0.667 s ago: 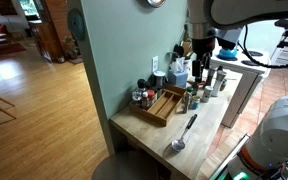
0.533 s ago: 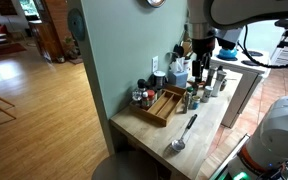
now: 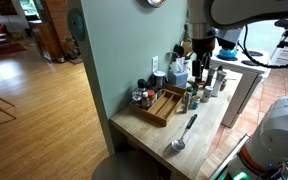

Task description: Push down on the top of the silver long object on the kitchen counter

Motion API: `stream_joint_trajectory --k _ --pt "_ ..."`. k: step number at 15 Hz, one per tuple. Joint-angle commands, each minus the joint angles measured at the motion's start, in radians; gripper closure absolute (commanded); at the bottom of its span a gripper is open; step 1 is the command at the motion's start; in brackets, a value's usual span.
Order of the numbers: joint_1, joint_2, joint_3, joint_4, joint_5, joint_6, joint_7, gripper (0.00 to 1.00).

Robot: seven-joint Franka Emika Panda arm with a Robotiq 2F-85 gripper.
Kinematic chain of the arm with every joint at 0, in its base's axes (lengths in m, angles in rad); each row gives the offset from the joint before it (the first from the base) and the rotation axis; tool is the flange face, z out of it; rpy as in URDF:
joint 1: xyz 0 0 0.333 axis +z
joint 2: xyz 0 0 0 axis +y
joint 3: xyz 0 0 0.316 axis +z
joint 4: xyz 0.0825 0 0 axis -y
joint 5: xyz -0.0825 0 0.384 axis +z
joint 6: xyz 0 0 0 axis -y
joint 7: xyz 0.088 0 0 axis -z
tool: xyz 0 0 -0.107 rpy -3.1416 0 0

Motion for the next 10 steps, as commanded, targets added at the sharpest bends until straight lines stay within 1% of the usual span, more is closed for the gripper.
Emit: stream_joint_trajectory --k 1,2,4,6,8,10 --pt "0.028 0.006 -0.019 0.003 -0.012 -0.004 0.016 0.00" --pt "0.023 0.016 -0.036 0.003 -0.018 -0.003 -0.004 0.00" --pt "0.006 0.027 -0.077 -0.008 -0.022 0.041 -0.016 0.00" --pt "-0.001 0.034 -0.129 -0.017 0.000 0.081 -0.030 0.00" --pt "-0.017 0.044 -0.180 -0.035 0.014 0.154 -0.032 0.00" --pt "-0.033 0.061 -0.205 -0.052 0.022 0.231 -0.014 0.00"
